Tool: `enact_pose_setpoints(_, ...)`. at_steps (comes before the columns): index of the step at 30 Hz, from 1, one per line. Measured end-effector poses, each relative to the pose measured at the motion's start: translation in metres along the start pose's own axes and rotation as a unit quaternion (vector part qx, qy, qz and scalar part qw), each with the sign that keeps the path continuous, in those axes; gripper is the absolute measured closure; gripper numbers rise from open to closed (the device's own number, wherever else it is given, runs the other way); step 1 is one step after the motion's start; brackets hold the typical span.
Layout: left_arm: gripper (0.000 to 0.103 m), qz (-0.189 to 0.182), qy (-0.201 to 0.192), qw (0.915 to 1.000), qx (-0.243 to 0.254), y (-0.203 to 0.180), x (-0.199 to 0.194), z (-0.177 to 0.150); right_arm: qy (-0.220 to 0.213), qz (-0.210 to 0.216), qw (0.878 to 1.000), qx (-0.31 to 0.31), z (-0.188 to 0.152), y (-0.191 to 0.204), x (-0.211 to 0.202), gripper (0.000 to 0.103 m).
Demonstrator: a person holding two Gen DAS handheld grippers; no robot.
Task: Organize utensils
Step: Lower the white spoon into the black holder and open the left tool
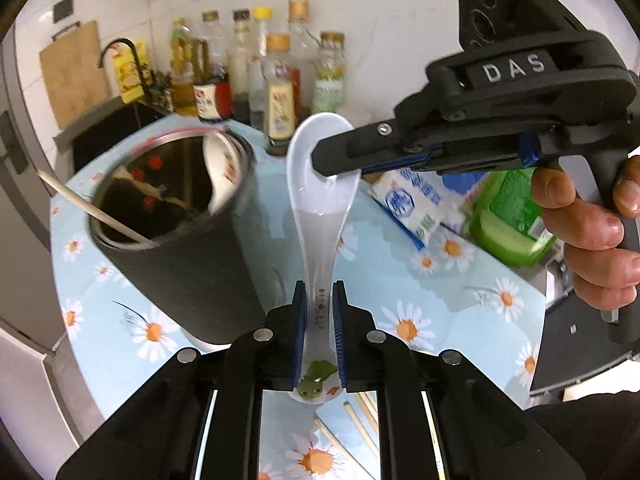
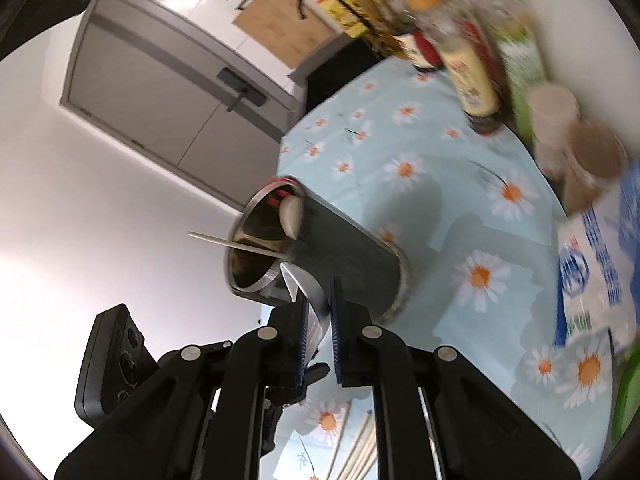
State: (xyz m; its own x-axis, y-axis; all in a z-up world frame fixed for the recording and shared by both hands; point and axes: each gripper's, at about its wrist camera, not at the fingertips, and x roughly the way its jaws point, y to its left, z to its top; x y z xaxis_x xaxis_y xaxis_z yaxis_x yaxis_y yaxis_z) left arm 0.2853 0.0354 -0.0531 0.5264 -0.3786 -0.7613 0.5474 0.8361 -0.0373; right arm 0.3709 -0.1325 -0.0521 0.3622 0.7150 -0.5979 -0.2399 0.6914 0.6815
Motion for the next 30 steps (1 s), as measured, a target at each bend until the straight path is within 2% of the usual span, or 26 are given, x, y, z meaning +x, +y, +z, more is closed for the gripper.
enact_pose_setpoints(7, 0.091, 0.025, -0.037, 0.9987, -0.024, 0.014, -0.024, 0.015, 0.005, 0.02, 0.999, -0.046, 0.025, 0.037, 0.002, 0.091)
enact_pose_setpoints(15, 0.09, 0.052, -0.057, 0.9963, -0.04, 0.023, -0.034, 0.03, 0.001, 0.031, 0.996, -0.085, 0.046, 0.065, 0.008, 0.088)
enact_pose_setpoints(23, 0.089, 0.059, -0.066, 0.9941, -0.062, 0.038, -0.035, 0.038, 0.01, 0.044, 0.995, -0.092, 0.063, 0.072, 0.018, 0.086)
enact_pose_setpoints(26, 0.089, 0.062, -0.065, 0.9939, -0.063, 0.042, -0.032, 0.04, 0.015, 0.047, 0.995, -0.092, 0.068, 0.073, 0.024, 0.08)
enact_pose_setpoints(30, 0.088, 0.067, -0.064, 0.9936, -0.064, 0.045, -0.029, 0.043, 0.019, 0.05, 0.994, -0.09, 0.073, 0.074, 0.032, 0.08)
